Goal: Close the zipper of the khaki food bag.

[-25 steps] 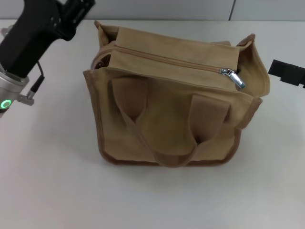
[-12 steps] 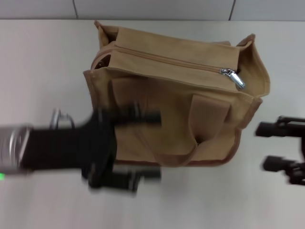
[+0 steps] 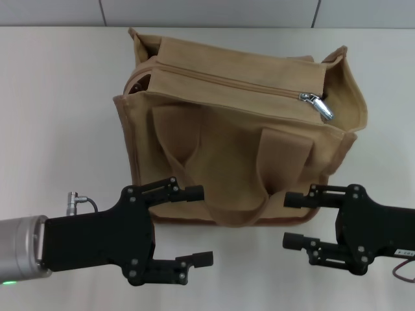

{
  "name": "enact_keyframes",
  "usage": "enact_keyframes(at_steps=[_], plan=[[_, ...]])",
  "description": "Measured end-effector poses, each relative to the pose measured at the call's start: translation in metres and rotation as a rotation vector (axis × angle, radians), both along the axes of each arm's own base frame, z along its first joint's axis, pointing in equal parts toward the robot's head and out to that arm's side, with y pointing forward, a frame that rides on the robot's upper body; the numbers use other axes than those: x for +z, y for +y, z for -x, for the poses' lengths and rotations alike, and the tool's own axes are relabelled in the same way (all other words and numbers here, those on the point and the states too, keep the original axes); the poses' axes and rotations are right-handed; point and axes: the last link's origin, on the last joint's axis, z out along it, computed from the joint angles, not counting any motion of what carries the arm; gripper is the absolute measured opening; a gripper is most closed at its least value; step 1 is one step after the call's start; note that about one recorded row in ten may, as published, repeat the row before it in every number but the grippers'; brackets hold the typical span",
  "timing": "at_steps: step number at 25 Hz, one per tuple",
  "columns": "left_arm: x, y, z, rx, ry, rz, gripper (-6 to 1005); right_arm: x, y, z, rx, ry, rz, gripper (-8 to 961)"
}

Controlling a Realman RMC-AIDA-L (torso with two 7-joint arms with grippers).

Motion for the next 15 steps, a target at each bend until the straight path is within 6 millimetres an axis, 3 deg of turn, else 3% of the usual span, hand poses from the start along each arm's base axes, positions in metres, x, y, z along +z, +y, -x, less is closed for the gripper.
enact_keyframes(at_steps=[2, 15], plan=[[-0.01, 0.002, 0.009, 0.059, 0.045, -0.026, 834, -0.002, -0.001, 0.0, 0.003, -0.007, 0.009, 586], [-0.013, 0.002, 0.012, 0.077, 0.054, -0.034, 834, -0.016, -0.012, 0.002, 0.064, -0.036, 0.07, 585]])
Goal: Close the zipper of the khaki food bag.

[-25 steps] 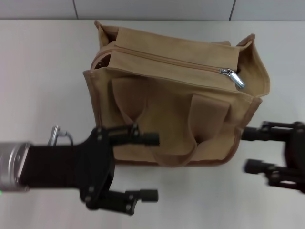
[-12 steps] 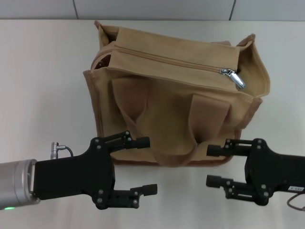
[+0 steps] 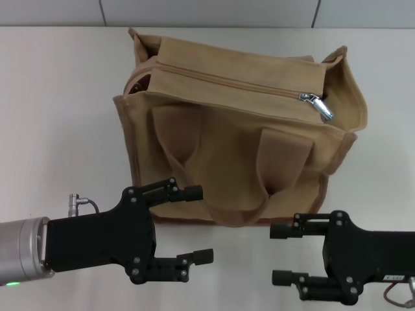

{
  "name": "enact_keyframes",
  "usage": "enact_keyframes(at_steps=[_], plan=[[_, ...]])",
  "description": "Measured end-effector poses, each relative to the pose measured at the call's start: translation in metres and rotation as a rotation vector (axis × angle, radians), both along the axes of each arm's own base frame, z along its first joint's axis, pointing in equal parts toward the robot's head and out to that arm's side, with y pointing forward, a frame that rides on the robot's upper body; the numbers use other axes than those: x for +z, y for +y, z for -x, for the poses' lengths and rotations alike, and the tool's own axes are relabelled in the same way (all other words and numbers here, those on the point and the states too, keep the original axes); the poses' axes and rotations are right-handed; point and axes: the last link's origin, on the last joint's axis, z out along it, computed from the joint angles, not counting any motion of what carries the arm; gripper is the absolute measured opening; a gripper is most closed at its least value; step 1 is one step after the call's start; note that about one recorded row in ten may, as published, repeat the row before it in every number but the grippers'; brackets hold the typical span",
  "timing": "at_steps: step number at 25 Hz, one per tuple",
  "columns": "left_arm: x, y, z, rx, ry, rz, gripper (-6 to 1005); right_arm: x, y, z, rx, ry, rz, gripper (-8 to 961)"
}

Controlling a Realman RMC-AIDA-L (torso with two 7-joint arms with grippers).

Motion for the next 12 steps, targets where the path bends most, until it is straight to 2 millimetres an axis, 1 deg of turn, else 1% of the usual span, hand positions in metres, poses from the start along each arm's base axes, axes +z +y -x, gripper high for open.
enact_keyframes(at_steps=[4, 10, 12], plan=[[-0.0001, -0.0002, 0.0, 0.001, 0.0, 0.002, 834, -0.0026, -0.0017, -0.0003, -0.008, -0.008, 0.022, 585], [0.0002, -0.0033, 0.0019, 0.01, -0.004, 0.004, 834, -0.0047, -0.0017, -0.0026, -0.011, -0.021, 0.007, 739], [0.0001, -0.0046, 0.0028, 0.015, -0.006, 0.002, 834, -0.0062, -0.0013, -0.0034, -0.013, -0.03, 0.004, 739]])
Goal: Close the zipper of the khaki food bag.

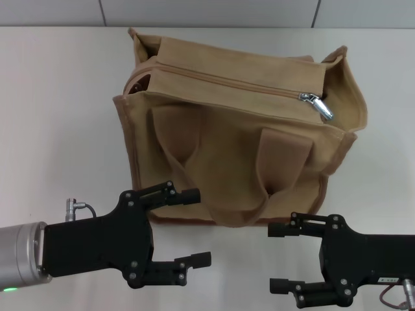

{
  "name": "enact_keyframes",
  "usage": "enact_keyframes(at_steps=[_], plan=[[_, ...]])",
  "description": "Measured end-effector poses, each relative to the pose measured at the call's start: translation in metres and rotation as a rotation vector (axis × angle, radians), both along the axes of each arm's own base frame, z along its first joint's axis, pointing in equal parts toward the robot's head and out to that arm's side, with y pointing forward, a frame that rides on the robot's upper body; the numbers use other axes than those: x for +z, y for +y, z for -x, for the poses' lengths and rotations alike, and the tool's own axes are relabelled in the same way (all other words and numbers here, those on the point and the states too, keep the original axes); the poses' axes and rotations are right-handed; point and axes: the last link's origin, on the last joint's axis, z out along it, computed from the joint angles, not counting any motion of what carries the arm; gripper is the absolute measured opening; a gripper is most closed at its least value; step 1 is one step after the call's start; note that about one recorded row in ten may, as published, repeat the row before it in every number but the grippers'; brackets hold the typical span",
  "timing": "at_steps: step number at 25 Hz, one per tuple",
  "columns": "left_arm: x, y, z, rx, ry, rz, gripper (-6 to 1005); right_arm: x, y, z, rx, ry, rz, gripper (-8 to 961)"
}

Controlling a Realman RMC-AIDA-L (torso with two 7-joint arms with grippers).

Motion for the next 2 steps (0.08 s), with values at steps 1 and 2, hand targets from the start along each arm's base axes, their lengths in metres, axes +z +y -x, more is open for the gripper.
enact_keyframes(at_steps=[1, 2], plan=[[-0.0001, -0.0005, 0.0003, 0.002, -0.001, -0.001, 834, -0.0009, 0.0002, -0.0003, -0.001, -0.005, 0.001, 739], [-0.0002, -0.0008, 0.0005, 0.003, -0.001, -0.001, 834, -0.0015, 0.0003, -0.0005, -0.001, -0.009, 0.002, 739]])
